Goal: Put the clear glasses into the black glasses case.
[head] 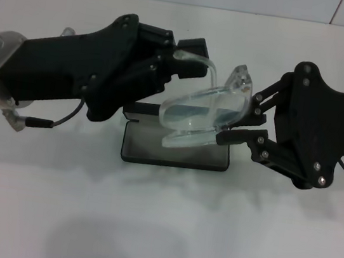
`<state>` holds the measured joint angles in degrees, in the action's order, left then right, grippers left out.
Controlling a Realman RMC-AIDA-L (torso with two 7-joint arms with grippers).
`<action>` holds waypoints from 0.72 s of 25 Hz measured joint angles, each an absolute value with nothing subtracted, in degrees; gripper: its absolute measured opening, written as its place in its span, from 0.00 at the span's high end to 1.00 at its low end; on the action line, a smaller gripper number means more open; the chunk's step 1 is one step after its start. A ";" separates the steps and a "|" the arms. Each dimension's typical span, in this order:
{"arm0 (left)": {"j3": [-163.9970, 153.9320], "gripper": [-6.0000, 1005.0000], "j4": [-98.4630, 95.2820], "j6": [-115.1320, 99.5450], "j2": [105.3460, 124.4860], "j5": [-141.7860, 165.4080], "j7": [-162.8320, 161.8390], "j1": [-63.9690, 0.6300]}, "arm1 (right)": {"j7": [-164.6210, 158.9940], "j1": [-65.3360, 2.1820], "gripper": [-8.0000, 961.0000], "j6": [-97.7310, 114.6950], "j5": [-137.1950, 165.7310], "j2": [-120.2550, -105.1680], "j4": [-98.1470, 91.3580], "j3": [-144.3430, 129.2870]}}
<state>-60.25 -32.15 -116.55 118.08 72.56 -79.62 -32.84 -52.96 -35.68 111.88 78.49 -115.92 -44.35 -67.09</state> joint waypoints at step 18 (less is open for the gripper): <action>-59.43 0.95 -32.19 -116.32 117.96 72.44 -77.92 -32.52 | -52.29 -35.71 0.91 111.18 78.42 -115.75 -44.29 -67.21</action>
